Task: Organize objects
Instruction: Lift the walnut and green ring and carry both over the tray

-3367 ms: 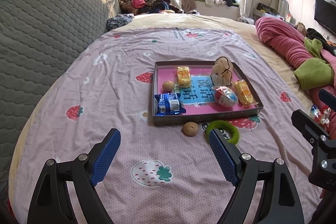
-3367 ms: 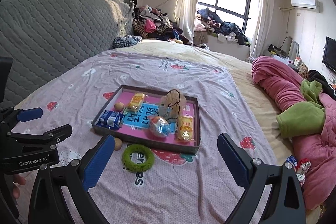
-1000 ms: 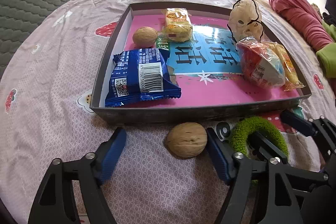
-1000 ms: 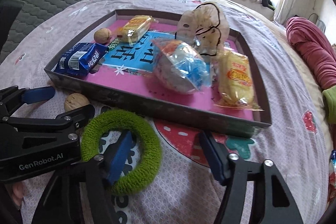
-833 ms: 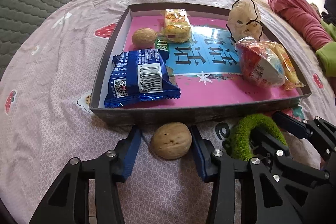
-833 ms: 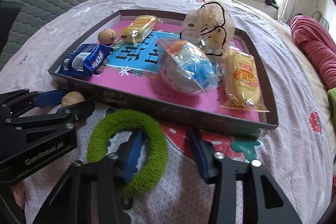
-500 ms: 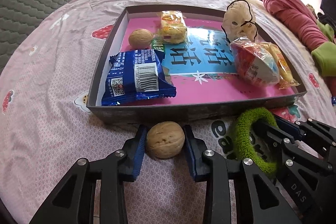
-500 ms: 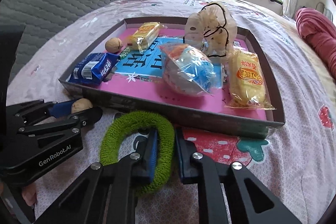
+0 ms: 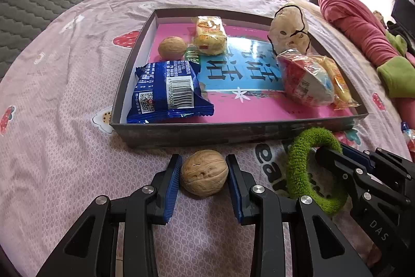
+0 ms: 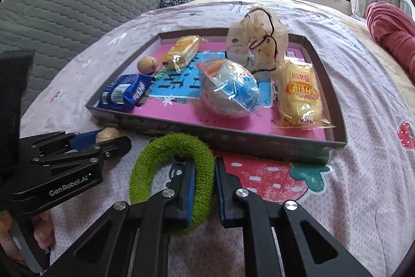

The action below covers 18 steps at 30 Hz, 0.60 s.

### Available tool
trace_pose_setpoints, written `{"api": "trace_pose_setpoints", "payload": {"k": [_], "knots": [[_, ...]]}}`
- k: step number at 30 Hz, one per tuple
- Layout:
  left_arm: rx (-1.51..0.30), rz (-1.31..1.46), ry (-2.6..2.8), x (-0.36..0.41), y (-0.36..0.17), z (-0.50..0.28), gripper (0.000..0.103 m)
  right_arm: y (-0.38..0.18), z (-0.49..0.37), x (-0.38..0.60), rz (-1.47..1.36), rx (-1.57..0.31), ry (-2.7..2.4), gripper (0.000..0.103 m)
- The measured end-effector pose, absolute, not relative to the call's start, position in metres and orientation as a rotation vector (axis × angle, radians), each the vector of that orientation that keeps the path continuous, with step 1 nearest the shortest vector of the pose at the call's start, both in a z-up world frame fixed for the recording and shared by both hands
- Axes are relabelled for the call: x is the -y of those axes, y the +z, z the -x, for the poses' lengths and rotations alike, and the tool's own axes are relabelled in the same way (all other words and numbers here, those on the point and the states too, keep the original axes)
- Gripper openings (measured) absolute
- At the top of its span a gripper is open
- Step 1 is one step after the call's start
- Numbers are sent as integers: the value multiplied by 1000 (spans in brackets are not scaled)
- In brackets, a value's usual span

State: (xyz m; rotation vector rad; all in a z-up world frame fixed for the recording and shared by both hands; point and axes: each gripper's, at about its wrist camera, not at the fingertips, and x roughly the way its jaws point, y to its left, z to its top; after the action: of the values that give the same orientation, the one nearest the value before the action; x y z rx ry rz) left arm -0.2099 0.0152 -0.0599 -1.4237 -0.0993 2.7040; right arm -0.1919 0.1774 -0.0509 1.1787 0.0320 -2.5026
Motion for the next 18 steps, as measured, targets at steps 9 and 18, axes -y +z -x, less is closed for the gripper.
{"api": "trace_pose_setpoints", "payload": {"k": [9,18], "knots": [[126,1419,2697,-12,-59,207,35,-51,188,-182,-1153,-5,-2504,14],[108,1392,2701,-16,-55,203,36,-46,186,-184,-1122,17,-2515,14]]}}
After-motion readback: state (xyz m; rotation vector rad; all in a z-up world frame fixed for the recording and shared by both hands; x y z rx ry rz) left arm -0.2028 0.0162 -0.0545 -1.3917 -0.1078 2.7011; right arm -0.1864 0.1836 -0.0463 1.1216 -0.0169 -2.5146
